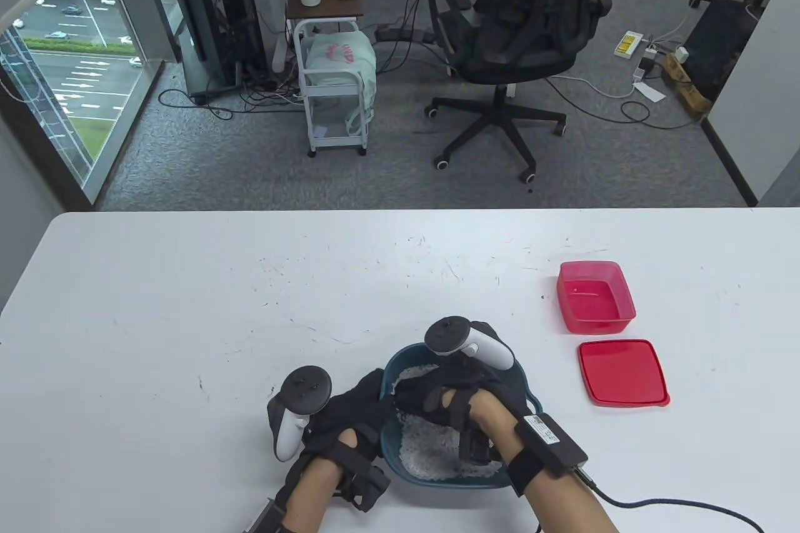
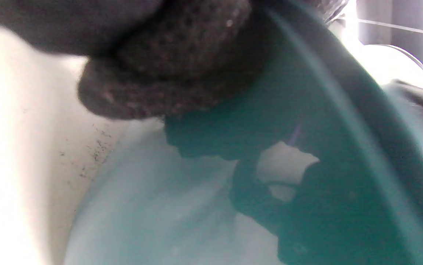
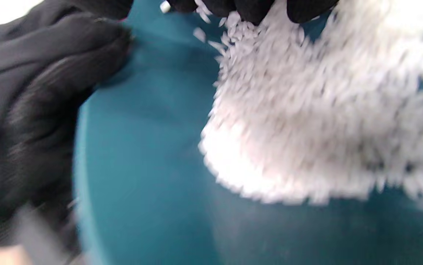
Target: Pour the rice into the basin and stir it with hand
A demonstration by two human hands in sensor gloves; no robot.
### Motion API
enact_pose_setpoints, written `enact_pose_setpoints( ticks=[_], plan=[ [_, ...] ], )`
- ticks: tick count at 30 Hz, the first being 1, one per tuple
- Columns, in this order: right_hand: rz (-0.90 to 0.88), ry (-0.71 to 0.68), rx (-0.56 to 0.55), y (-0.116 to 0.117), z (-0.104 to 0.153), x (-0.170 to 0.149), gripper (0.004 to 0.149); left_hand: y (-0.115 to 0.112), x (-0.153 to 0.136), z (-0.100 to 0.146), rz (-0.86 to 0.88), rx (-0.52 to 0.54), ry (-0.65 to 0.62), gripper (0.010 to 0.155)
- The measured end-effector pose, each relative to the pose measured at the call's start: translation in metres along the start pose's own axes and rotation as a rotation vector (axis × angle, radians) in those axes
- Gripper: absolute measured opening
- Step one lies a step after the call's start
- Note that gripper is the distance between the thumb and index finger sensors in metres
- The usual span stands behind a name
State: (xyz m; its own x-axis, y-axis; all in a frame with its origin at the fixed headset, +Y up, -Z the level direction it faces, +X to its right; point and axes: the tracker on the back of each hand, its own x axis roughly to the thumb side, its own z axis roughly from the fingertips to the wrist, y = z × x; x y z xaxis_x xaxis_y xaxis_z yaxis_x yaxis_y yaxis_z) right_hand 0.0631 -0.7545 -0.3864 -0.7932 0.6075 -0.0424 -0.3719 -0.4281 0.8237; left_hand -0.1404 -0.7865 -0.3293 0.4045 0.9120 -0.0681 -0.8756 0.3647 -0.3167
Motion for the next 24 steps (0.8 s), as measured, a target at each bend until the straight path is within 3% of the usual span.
enact_pose_setpoints(
  ticks=[3,5,11,16,19,24],
  plan=[
    [0.228,0.15,-0.196,-0.007,0.007,0.005,0.064,0.0,0.0,0.0,0.006,-0.003,0.001,0.066],
    [0.346,0.246,-0.26,-0.01,0.011,0.005,0.063,0.0,0.0,0.0,0.002,-0.003,-0.002,0.066],
    [0.619,0.478,-0.147,-0.002,0.016,-0.002,0.065,0.0,0.0,0.0,-0.001,0.006,0.004,0.066],
    [0.663,0.491,-0.02,0.018,0.017,-0.006,0.064,0.0,0.0,0.0,-0.001,0.019,0.01,0.066],
    [0.582,0.461,0.078,0.026,0.015,-0.013,0.065,-0.001,0.0,0.001,0.001,0.027,0.017,0.065],
    [0.35,0.159,0.203,0.031,0.01,-0.011,0.065,-0.001,0.0,0.001,0.001,0.032,0.021,0.065]
  ],
)
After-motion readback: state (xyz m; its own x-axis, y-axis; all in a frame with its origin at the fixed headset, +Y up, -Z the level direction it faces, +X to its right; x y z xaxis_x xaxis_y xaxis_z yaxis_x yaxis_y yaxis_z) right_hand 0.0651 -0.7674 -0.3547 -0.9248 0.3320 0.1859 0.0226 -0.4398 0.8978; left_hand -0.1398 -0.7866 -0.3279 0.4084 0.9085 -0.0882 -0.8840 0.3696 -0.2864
